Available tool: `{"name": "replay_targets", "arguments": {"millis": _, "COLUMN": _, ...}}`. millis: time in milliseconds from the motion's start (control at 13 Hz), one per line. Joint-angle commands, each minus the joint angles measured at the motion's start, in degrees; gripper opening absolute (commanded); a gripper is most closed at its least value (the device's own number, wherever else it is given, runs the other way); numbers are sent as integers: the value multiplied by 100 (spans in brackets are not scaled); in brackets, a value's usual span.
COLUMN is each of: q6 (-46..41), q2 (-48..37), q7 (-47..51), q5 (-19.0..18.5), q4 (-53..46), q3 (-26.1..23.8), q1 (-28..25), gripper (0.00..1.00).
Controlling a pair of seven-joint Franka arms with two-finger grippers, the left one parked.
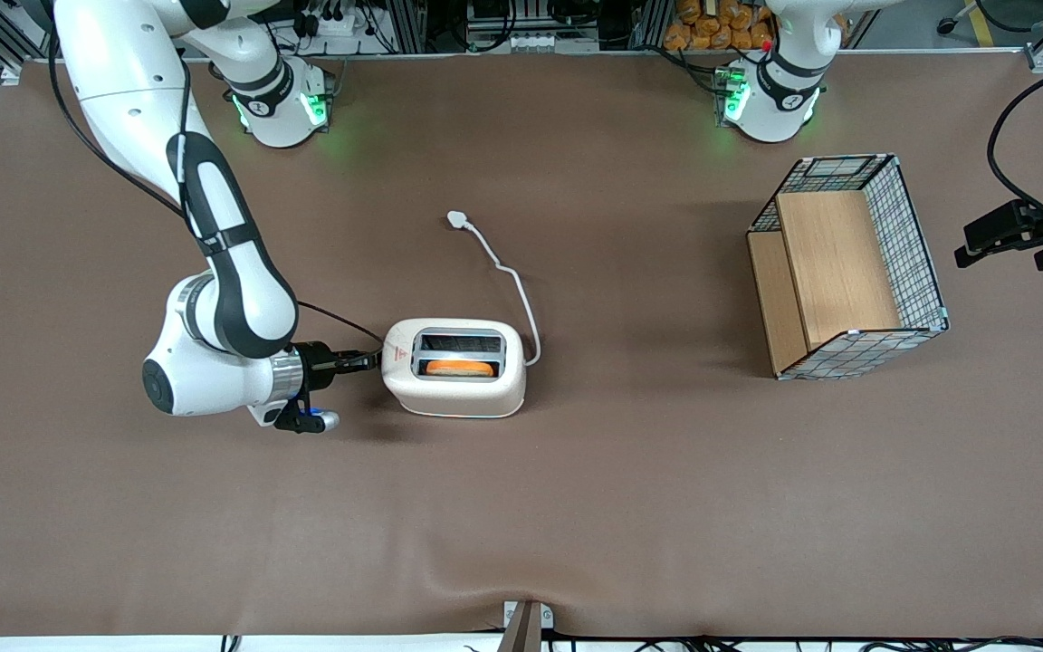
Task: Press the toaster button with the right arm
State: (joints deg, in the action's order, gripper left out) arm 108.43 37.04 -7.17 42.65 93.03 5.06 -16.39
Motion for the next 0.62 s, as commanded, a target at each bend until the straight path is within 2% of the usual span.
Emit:
{"name": "replay_targets", "arguments": {"millis": 0, "q6": 38, "q2": 189, "q7": -189, "q5": 182, "q4": 92, "q3": -76, "q1": 13, "gripper": 0}}
{"name": "replay_targets", "arguments": {"millis": 538, "q6": 117, "q2": 321, "q7": -241, "q5": 235, "q4": 84, "q3": -76, "q1": 22, "gripper": 0}}
